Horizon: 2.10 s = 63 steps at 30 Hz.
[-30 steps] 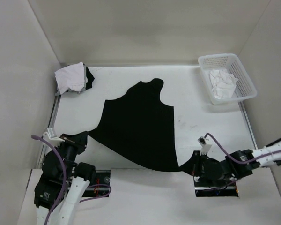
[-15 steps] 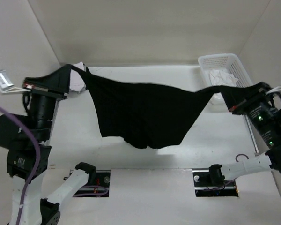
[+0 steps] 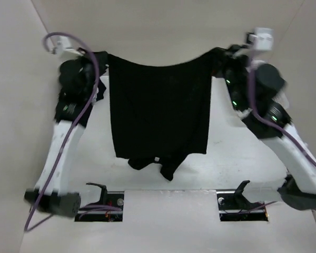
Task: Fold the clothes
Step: Flatten the tank top out, then fold the tank top
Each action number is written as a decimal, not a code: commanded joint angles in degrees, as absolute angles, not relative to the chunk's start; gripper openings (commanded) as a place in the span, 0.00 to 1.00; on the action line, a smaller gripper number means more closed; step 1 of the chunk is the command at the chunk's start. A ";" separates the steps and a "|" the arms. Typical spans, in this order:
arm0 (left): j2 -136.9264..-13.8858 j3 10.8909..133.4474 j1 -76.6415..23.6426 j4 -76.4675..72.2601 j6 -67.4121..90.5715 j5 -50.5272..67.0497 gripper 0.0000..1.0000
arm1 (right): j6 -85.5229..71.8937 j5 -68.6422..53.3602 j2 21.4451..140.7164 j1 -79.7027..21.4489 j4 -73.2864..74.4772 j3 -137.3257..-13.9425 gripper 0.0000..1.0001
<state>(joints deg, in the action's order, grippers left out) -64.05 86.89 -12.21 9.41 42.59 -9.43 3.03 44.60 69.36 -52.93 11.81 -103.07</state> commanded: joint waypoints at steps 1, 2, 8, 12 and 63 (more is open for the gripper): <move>-74.68 81.56 -8.31 9.15 47.19 -5.01 0.00 | -13.87 16.39 78.46 -38.31 20.85 -101.87 0.00; -76.62 82.08 -7.69 8.62 47.81 -4.84 0.00 | -14.76 14.35 81.44 -35.40 18.92 -102.13 0.00; -94.72 107.09 -4.09 12.11 47.37 -2.64 0.00 | -15.73 8.79 106.05 -26.42 28.63 -136.07 0.00; -98.35 120.39 -2.86 13.54 46.15 -1.15 0.00 | -13.98 8.96 114.16 -25.44 32.87 -159.66 0.00; -28.09 40.08 -11.22 24.03 47.10 -16.78 0.01 | -58.16 39.58 34.63 -74.02 46.81 -43.07 0.00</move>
<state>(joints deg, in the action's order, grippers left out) -20.62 42.72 -13.21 39.40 47.11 -16.93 -77.23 39.79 35.90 -85.78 57.12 -42.26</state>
